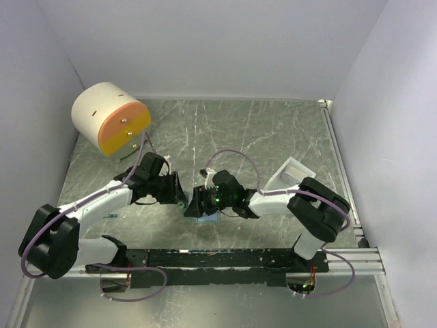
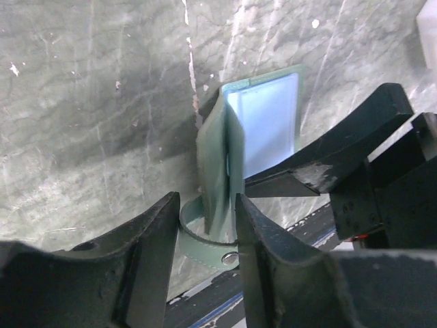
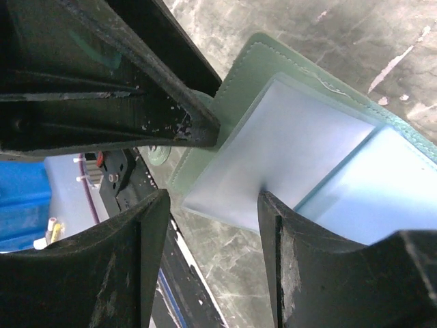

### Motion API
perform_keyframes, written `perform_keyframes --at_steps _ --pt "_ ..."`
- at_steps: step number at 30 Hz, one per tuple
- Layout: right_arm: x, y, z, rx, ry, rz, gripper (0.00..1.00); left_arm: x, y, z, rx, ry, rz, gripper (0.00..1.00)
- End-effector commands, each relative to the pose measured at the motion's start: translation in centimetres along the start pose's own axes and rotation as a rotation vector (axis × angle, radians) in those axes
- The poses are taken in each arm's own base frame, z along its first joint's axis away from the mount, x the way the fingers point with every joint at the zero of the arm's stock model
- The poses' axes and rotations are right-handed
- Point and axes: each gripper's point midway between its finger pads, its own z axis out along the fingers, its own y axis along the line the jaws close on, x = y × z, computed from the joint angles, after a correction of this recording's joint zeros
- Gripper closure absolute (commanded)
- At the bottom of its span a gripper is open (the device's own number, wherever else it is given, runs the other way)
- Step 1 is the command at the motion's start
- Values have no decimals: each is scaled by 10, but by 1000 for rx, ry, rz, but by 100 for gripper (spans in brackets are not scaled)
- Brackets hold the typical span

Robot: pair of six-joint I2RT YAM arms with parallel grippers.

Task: Put the credit cards into the card holder
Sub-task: Open the card holder at the center of the board.

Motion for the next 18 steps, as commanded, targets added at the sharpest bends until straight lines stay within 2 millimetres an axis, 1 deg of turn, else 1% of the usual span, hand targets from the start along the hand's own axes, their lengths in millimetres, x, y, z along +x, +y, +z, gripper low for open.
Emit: perform_keyframes --at_steps 1,4,8,10,12,15,18 --pt "-9 2 -4 42 -10 -31 45 -4 8 5 -25 -12 31 56" --pt "-10 -8 -16 144 -5 -10 46 -2 7 6 -13 -2 32 67" --pt "-11 -26 -38 298 -27 19 46 0 7 3 -6 -11 33 80" --pt "-12 -28 -47 326 -46 33 46 1 7 2 3 -23 37 88" --pt "-11 -31 -53 354 -63 56 46 3 8 4 13 -28 34 93" --pt "-13 -38 -59 395 -90 73 46 6 8 7 30 -20 21 93" --pt "-11 -34 -56 363 -88 81 46 9 6 10 47 -8 11 93"
